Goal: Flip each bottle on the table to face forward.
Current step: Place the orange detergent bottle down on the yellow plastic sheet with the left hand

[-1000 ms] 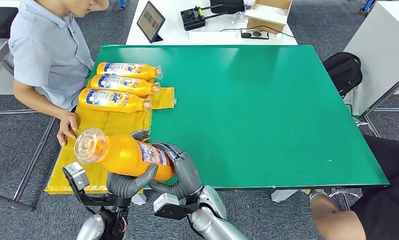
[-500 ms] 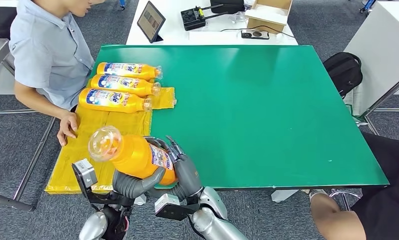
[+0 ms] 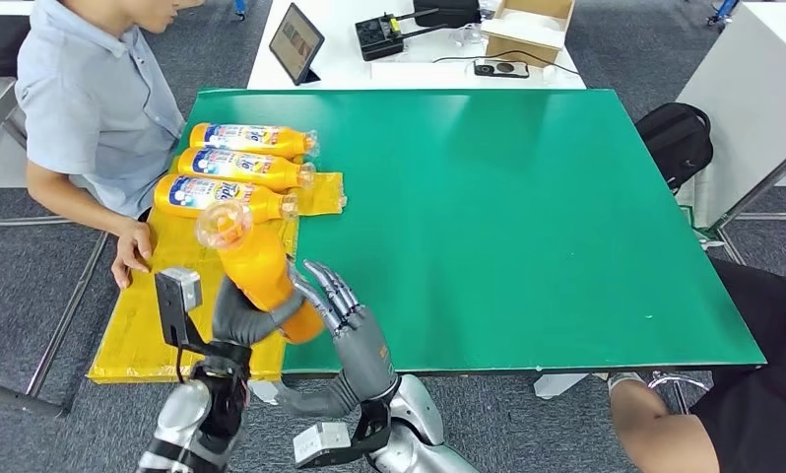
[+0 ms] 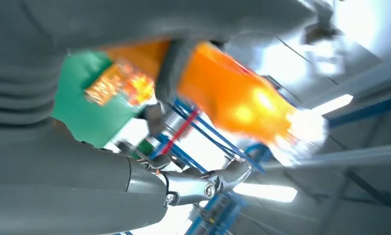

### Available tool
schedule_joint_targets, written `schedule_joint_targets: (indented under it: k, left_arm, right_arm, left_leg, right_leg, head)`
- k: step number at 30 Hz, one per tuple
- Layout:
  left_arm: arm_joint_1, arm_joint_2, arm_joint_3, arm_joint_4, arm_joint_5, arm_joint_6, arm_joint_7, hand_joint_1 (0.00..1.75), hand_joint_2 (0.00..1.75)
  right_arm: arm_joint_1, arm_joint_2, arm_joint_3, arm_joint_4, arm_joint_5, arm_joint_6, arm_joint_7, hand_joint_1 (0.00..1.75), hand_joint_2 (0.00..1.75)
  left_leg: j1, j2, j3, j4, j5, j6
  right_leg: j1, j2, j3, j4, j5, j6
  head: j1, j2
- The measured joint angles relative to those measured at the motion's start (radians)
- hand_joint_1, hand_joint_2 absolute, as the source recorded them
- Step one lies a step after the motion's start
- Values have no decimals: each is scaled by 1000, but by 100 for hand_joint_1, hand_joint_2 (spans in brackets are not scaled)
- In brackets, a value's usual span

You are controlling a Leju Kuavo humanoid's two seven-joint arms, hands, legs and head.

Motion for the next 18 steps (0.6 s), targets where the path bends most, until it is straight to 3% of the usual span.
schedule_joint_targets:
  k: [12, 14, 18]
  left_arm:
    - [-90, 20, 132, 137, -48, 26, 2, 175, 175]
    - [-101, 27, 135, 151, -167, 90, -2, 175, 175]
    - [-150, 66, 92, 213, -727, 286, 62, 175, 175]
  right_arm:
    - [25, 7, -44, -126, -4, -3, 0, 0, 0]
    - [25, 7, -45, -131, -23, -3, 0, 0, 0]
    - [21, 5, -34, -142, -64, -3, 0, 0, 0]
  left_leg:
    - [0, 0, 0, 0, 0, 0]
    - [0, 0, 0, 0, 0, 0]
    - [0, 0, 0, 0, 0, 0]
  right_leg:
    - [0, 0, 0, 0, 0, 0]
    - [0, 0, 0, 0, 0, 0]
    - [0, 0, 0, 0, 0, 0]
  head:
    - [-1, 0]
    - [-1, 0]
    - [-1, 0]
